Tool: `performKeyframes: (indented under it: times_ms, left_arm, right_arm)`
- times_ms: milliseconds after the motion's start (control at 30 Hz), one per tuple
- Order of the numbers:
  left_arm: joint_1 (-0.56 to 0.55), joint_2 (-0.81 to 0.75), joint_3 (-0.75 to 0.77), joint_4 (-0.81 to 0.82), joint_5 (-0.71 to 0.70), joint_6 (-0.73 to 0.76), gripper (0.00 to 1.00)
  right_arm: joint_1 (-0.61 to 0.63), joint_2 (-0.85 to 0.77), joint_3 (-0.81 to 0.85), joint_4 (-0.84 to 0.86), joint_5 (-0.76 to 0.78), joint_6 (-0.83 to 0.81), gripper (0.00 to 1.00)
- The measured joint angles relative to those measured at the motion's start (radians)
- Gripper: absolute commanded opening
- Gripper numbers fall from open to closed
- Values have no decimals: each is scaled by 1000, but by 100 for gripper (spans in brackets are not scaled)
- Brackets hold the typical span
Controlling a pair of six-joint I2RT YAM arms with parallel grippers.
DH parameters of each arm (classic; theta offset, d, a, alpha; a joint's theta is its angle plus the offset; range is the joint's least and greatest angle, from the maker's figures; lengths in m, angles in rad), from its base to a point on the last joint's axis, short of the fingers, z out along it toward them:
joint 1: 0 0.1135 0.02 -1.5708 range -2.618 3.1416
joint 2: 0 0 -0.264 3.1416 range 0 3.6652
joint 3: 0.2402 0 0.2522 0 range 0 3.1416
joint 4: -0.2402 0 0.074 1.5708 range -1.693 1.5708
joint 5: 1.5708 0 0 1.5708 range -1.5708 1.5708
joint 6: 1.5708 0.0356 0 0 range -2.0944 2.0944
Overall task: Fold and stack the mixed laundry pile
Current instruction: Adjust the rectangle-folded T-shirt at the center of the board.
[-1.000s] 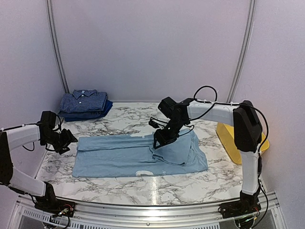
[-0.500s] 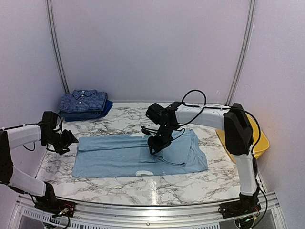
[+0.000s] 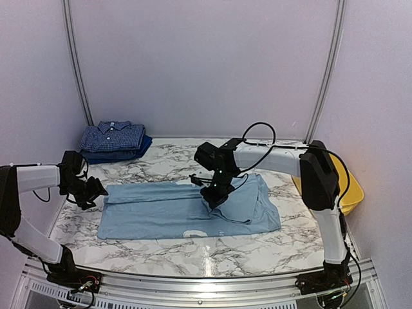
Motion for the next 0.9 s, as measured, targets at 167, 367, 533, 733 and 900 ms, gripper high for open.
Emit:
performKeyframes:
  times_ms: [167, 367, 533, 733, 900]
  left_arm:
    - [0, 13, 9, 1, -5, 0, 73]
    - [-1, 25, 9, 11, 14, -4, 67]
    - [-10, 27, 9, 27, 56, 3, 63]
    - [-68, 27, 57, 35, 90, 44, 64]
    - [-134, 30, 121, 51, 109, 90, 64]
  right_arm:
    - [0, -35, -3, -24, -14, -9, 0]
    - [0, -128, -77, -23, -46, -38, 0]
    - [0, -140, -159, -17, -85, -52, 9]
    - [-1, -137, -173, 1, -147, -52, 43]
    - [-47, -142, -154, 33, -209, -38, 44]
